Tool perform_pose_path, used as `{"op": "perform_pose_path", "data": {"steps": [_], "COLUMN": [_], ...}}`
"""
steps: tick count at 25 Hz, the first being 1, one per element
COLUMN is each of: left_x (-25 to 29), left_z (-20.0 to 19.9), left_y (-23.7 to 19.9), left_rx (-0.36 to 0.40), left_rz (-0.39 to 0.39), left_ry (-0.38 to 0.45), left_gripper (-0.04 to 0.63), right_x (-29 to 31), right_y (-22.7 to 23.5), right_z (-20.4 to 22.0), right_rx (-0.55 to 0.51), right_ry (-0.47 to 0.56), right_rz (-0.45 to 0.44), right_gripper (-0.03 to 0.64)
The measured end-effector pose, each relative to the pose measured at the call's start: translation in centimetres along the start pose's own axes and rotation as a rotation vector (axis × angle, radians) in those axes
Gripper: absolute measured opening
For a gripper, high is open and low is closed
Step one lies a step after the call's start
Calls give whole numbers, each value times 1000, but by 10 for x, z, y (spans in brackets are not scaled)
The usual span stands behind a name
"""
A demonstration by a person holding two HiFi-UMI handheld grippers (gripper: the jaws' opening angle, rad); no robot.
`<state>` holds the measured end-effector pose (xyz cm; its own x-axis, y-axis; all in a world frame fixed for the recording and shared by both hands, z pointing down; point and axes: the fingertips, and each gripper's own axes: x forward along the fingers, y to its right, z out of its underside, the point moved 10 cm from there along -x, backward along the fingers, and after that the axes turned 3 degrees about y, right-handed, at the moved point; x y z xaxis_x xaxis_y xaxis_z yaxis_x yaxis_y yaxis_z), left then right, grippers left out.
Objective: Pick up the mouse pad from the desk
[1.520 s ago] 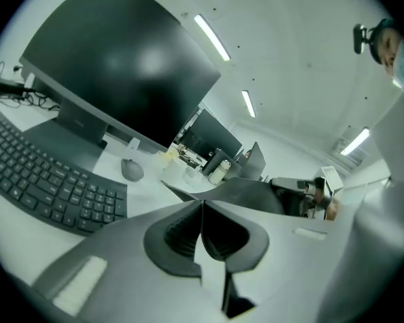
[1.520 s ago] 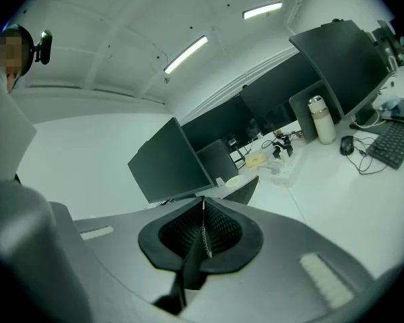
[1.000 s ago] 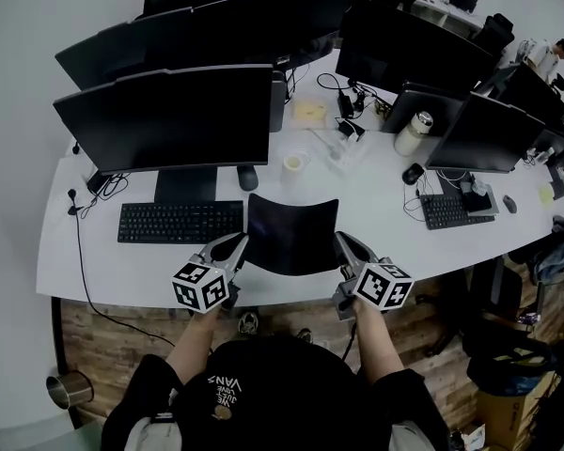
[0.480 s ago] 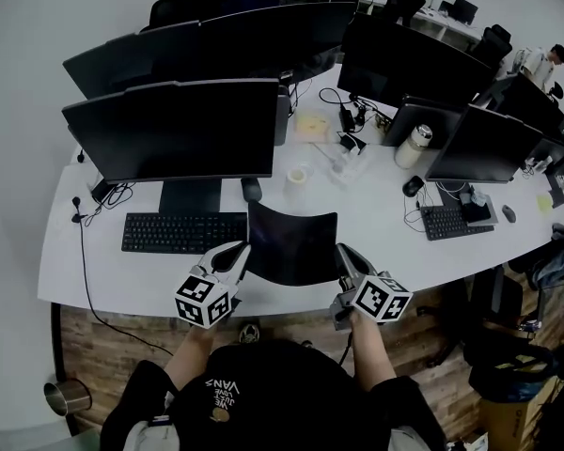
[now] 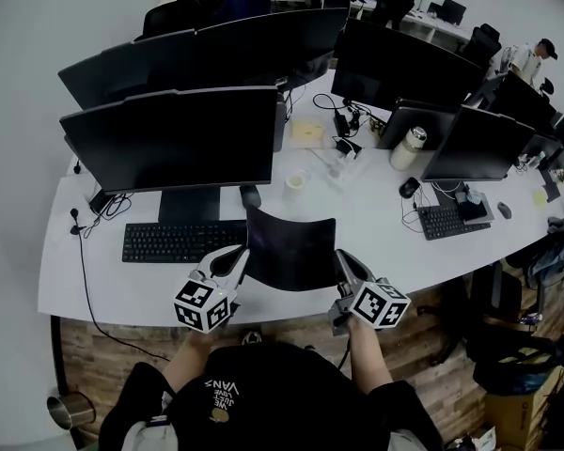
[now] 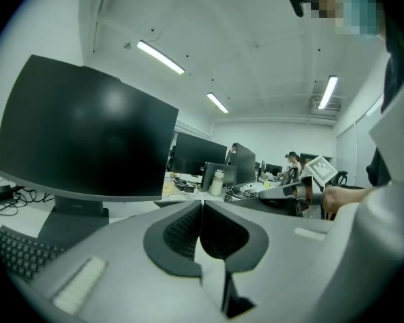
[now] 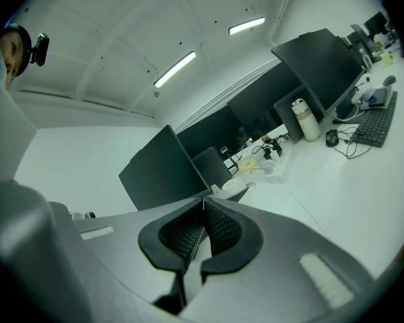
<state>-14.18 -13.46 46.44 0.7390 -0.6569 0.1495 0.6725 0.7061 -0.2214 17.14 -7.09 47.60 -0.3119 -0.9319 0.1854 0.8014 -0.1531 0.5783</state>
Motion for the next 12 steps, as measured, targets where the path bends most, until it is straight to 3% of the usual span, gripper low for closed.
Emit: {"op": "perform_pose_path", "data": {"steps": [12], "left_x": [1], "left_z": [-1], "left_y": [-4], "left_rx": [14], "left_rz": [29], "left_ry": [2], "left_gripper": [12], "right_x": [-7], "right_y": [-4], "right_z": [7], "right_rx": [5], "right_ry": [21], "right_rz": [46], "right_gripper": [9]}}
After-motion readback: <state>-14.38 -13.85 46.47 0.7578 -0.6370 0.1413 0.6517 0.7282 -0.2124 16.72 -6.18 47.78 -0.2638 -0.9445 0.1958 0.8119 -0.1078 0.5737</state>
